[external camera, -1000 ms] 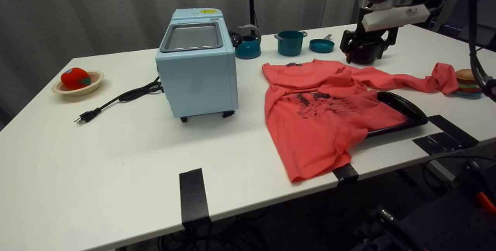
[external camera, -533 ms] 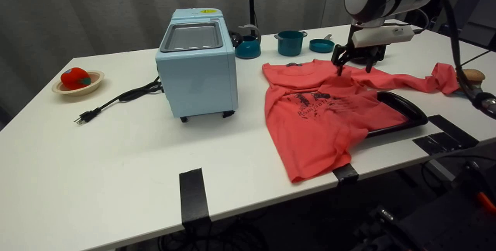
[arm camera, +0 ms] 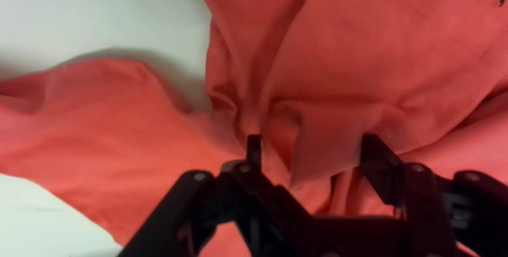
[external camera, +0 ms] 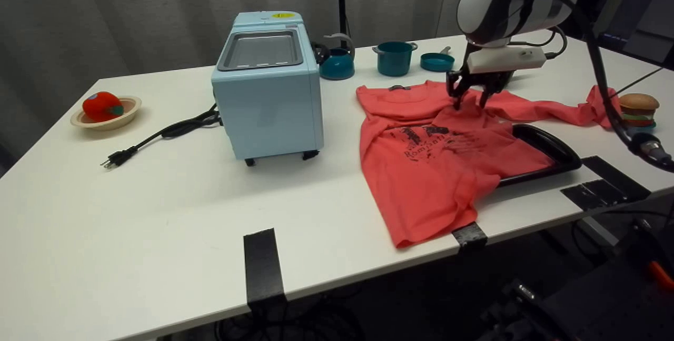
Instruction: Unwrap the folded peach t-shirt on the table.
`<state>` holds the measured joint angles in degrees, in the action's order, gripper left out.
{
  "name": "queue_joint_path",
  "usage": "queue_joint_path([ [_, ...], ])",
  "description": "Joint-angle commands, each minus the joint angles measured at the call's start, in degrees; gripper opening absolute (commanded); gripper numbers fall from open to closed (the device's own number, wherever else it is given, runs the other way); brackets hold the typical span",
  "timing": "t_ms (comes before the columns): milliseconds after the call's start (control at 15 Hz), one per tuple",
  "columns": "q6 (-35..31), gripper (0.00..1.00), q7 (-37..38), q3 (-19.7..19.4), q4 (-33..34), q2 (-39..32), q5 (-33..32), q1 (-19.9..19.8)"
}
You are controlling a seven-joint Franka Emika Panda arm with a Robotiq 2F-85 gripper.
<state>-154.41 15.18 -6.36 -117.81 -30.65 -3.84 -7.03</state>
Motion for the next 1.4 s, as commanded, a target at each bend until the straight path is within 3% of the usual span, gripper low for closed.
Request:
queue_joint_path([
  [0,-0.5,0.35,-2.1,0.2,1.7,-1.6,3.5,0.2],
  [200,0.1,0.11,-2.0,0.1,2.5,-1.5,4.1,0.5],
  [333,0.8,0.00,-1.8,-0.3,2.8,-0.9,3.4,1.3],
  [800,2.2,0.02,-3.4,1.5,3.1,4.5,3.7,3.3],
  [1067,2.0,0.02,-7.7,7.4,2.1,9.6,8.6,2.5],
  [1333,2.3,0.02,-14.0,14.3,2.1,13.4,18.3,2.1],
])
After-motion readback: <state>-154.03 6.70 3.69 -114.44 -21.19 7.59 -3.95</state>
